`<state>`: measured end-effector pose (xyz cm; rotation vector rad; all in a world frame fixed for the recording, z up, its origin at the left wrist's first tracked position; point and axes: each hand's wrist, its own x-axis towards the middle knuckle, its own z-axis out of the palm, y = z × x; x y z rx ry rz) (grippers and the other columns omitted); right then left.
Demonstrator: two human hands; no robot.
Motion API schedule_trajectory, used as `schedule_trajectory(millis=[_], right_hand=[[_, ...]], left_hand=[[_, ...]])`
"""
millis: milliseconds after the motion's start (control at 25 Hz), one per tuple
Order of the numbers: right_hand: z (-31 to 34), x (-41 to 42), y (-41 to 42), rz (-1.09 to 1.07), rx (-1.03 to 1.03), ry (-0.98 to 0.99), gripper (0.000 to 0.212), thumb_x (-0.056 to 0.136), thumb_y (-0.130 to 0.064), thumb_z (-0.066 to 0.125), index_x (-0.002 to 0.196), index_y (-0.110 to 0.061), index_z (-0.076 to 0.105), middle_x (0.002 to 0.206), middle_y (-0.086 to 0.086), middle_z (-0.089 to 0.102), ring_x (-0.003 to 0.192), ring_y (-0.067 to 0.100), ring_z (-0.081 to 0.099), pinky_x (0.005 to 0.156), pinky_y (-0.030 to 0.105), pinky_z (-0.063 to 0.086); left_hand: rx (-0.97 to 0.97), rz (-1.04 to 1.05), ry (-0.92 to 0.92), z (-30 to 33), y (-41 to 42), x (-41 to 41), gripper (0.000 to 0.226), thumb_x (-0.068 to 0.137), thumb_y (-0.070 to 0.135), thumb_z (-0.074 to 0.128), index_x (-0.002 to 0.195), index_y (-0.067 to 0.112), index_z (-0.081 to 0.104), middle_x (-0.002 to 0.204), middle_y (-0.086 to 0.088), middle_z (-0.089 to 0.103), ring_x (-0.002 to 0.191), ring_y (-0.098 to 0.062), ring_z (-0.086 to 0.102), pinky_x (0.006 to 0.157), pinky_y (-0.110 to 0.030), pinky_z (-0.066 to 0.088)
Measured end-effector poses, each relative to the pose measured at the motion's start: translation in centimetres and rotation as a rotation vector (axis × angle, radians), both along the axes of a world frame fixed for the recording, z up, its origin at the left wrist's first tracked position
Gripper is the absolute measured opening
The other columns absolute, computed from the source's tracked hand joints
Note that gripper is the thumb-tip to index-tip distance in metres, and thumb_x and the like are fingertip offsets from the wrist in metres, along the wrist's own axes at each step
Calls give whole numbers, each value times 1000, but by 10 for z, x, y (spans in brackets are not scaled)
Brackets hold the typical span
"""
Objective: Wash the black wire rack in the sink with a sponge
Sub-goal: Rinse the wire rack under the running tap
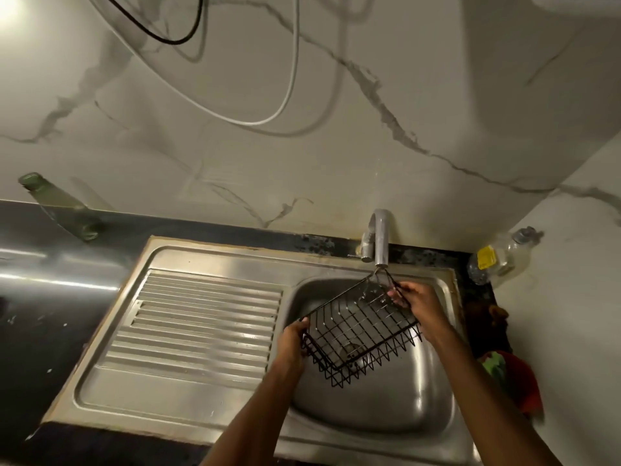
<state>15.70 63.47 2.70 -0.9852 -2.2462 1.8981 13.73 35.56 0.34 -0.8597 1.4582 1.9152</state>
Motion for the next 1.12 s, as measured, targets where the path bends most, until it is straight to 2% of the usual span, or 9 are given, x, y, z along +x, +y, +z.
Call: schedule_trajectory(millis=[120, 320, 440, 560, 680, 760, 880, 960, 1120], right_hand=[[-4, 30, 17, -142, -108, 87, 22, 98, -2, 55, 108, -5, 74, 95, 11, 77, 82, 15, 74, 71, 17, 56], [-26, 51, 26, -292, -453, 115, 21, 102, -7, 54, 116, -1, 68, 96, 12, 75, 74, 15, 75, 67, 25, 62], [-38, 40, 10, -267, -499, 99, 21, 100, -6, 53, 114, -2, 69, 99, 16, 73, 76, 18, 74, 68, 30, 62], [-45, 22, -10, -111, -448, 64, 32, 104, -22, 47, 119, -7, 70, 108, 17, 75, 91, 26, 73, 85, 41, 54], [-42, -8, -36, 4, -362, -10, 34, 105, -28, 45, 118, -11, 71, 108, 11, 77, 102, 27, 72, 94, 43, 51], [-41, -32, -53, 22, -236, -12, 24, 104, -22, 51, 112, -14, 71, 105, 9, 77, 104, 28, 71, 91, 39, 54], [-35, -61, -66, -11, 27, 80, 13, 96, -18, 66, 106, -20, 74, 101, 2, 76, 94, 21, 73, 75, 31, 61], [-30, -73, -65, -43, 130, 135, 20, 93, -18, 69, 111, -13, 74, 103, 5, 76, 88, 18, 74, 69, 26, 63], [-29, -97, -67, 36, 201, 142, 28, 101, -10, 58, 127, -9, 65, 118, 5, 67, 95, 22, 70, 71, 22, 61]], left_hand=[[-100, -147, 271, 15, 9, -8, 26, 96, 25, 67, 106, 1, 71, 100, -12, 73, 105, -31, 65, 100, -45, 51], [-13, -301, 519, 40, 17, -19, 43, 105, 39, 54, 113, -1, 69, 90, -10, 71, 71, -13, 65, 64, -23, 54], [-47, -199, 488, 26, 1, -19, 67, 99, 56, 57, 104, -10, 66, 82, -15, 67, 66, -24, 58, 58, -27, 50], [-42, -49, 375, 18, -22, -15, 58, 97, 56, 60, 83, 2, 75, 71, -13, 66, 67, -28, 59, 66, -38, 52], [-43, 47, 287, 31, -46, -20, 46, 102, 36, 60, 62, 15, 72, 47, 2, 55, 39, -10, 51, 42, -18, 44], [-68, 118, 277, 30, -64, -27, 53, 99, 38, 65, 48, 21, 65, 46, 7, 43, 37, -9, 36, 37, -19, 31], [-115, 186, 259, 24, -87, -33, 45, 91, 49, 71, 58, 24, 54, 54, 5, 33, 46, -11, 25, 47, -28, 20], [-119, 208, 231, 24, -95, -34, 43, 92, 47, 70, 62, 25, 50, 53, 7, 33, 45, -10, 25, 48, -28, 19], [-114, 251, 183, 22, -102, -35, 43, 95, 43, 69, 62, 25, 48, 51, 7, 33, 42, -9, 25, 42, -26, 19]])
